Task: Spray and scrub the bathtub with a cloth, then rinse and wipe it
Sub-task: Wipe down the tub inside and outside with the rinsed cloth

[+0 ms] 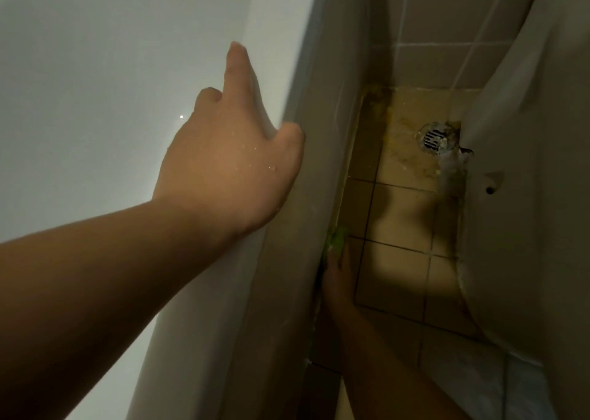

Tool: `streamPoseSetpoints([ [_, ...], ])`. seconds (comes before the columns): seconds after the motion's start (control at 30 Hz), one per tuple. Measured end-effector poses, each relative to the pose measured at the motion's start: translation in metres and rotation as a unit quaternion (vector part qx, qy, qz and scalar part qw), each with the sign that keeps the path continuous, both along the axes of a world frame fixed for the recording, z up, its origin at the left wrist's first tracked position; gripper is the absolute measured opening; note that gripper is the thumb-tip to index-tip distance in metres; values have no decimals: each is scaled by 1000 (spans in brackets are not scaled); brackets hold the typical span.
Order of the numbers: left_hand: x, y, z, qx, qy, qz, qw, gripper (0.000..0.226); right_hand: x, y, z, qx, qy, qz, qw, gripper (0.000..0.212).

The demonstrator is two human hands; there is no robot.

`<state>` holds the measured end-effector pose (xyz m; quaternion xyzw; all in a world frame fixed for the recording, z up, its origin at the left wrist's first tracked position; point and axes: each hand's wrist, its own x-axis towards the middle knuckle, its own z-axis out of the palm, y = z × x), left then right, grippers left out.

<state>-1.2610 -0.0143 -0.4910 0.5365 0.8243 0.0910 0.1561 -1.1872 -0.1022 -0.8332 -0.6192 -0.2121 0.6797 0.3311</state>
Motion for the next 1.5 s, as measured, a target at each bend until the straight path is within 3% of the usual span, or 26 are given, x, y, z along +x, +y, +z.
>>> streamPoseSetpoints([
  [0.13, -1, 2, 0, -5, -5, -1, 1000, 81, -8, 48, 4, -33, -39, -48, 998, 37],
  [0.2, -2, 4, 0, -11, -14, 4, 1000, 84, -12, 95, 12, -18, -8, -107, 994, 25],
  [0.33, 0, 9, 0, -12, -22, 15, 1000, 88, -21, 162, -1, -13, 37, -136, 990, 59],
  [0.5, 0, 12, 1, -25, -24, 11, 999, 89, -7, 119, 19, -52, 23, -111, 992, 37],
  [0.53, -1, 13, 1, -24, -25, 10, 999, 89, -8, 108, 16, -74, 28, -112, 991, 41],
  [0.63, -1, 18, 2, -16, -27, 12, 999, 89, -16, 104, 3, -122, 10, -131, 984, 78],
  [0.7, 0, 23, 3, -18, -21, 11, 1000, 90, -17, 128, 24, -130, 24, -158, 979, 63],
  [0.77, 1, 26, 3, -19, -24, 15, 999, 89, -16, 160, 56, -101, 62, -183, 976, 41],
  [0.87, 0, 31, 3, -16, -23, 12, 1000, 90, -10, 183, 115, 13, 9, -182, 983, 20],
  [1.0, 0, 35, 4, -12, -18, 6, 1000, 90, -3, 134, 156, 76, -44, -115, 989, 26],
  [1.1, 0, 37, 2, -10, -8, 7, 1000, 88, 0, 95, 149, 42, -63, -66, 995, 31],
  [1.2, 0, 39, 2, -6, -2, 11, 1000, 86, -6, 113, 126, -8, -58, -66, 996, 29],
  [1.3, 2, 39, 2, -1, 4, 9, 1000, 87, -9, 162, 107, -41, -27, -82, 995, 42],
  [1.5, 1, 47, 0, 11, 22, 11, 1000, 85, 0, 156, 153, 63, -17, -41, 997, 37],
])
